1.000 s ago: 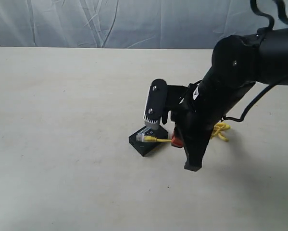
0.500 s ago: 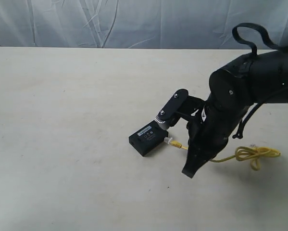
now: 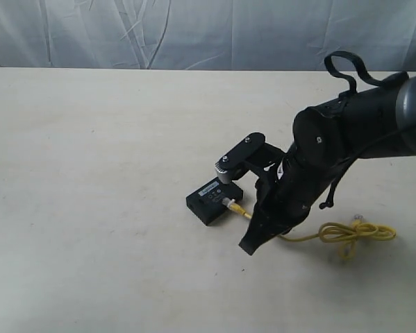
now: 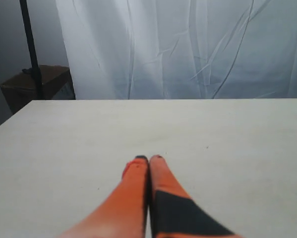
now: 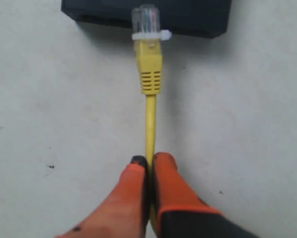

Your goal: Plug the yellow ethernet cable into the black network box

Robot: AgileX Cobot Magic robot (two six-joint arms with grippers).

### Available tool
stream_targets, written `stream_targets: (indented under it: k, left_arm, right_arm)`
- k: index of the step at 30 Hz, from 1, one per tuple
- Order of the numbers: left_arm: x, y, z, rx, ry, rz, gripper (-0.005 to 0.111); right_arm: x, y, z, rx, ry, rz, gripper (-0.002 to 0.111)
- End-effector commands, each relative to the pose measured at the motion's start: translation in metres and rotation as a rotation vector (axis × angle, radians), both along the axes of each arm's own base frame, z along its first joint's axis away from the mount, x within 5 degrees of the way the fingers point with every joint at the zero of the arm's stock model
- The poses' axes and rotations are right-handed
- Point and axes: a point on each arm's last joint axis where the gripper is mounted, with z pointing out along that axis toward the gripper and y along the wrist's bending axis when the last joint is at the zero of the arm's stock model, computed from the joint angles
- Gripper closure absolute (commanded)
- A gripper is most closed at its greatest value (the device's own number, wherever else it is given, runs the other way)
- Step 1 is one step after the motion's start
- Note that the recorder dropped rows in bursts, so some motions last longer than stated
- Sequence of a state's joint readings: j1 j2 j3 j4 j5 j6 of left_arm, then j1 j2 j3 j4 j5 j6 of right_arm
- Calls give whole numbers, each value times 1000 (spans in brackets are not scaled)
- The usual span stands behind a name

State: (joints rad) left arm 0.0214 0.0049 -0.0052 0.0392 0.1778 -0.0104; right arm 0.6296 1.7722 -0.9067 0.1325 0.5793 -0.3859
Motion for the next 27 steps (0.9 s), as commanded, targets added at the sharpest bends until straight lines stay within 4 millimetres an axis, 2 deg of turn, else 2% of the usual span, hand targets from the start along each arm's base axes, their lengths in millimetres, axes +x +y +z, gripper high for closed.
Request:
stream_targets:
  k: [1,9,18,23,27]
  left_arm:
    - [0,-1,7,-59,-99,-9,107]
    - [-2,-1,27,-76,-314,-12,107]
    - [-2,0,26,-178,-299,-6,107]
    - [-4,-1,61,-84,-217,-15,107]
    - [16,0,96,-12,-99,-5,107]
  right_arm:
    - [-6,-5,-7,-22,23,9,108]
    - [-14,-10,-14,-37,60,-1,108]
    - [-13,-9,-14,-36,53,1,108]
    - [-12,-9,-14,-29,44,-2,108]
    - [-12,-9,-14,-27,44,-4,108]
